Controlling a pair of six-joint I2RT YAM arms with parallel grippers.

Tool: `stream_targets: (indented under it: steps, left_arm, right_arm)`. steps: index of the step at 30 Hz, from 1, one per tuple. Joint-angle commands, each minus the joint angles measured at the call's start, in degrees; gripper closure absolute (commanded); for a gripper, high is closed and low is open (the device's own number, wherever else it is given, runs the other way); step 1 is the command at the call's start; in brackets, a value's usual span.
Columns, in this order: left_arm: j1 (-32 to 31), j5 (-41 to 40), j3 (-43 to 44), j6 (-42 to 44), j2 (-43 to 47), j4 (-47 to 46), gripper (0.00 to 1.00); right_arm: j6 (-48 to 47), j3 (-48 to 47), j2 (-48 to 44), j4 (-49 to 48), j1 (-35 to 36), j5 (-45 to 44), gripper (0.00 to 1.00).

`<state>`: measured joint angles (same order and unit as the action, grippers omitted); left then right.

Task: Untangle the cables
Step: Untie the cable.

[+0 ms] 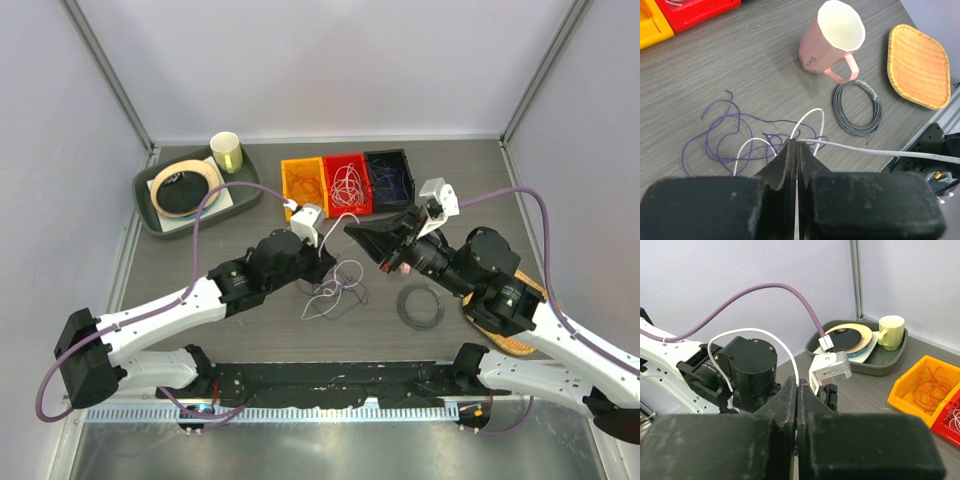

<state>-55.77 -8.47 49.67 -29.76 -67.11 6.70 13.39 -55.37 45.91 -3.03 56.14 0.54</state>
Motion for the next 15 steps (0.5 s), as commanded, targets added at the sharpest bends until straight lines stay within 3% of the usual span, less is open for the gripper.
stream_targets:
  steps: [1, 10, 15]
  left_arm:
    - [-0.2, -3.0, 0.1, -0.3, 0.4, -0.9, 1.00]
    - [-0.3, -2.2, -1.9, 0.4, 6.2, -3.6, 1.00]
    - [-0.3, -3.0, -1.9, -2.6, 11.7, -3.6, 1.00]
  right_arm:
    - [-0.2, 0.2, -1.2, -3.2, 0.0, -0.3, 0.99]
    - [-0.2, -1.1, 2.0, -2.2, 0.0, -1.9, 0.99]
    - [-1.2, -3.6, 6.2, 1.1, 0.0, -12.0, 0.82]
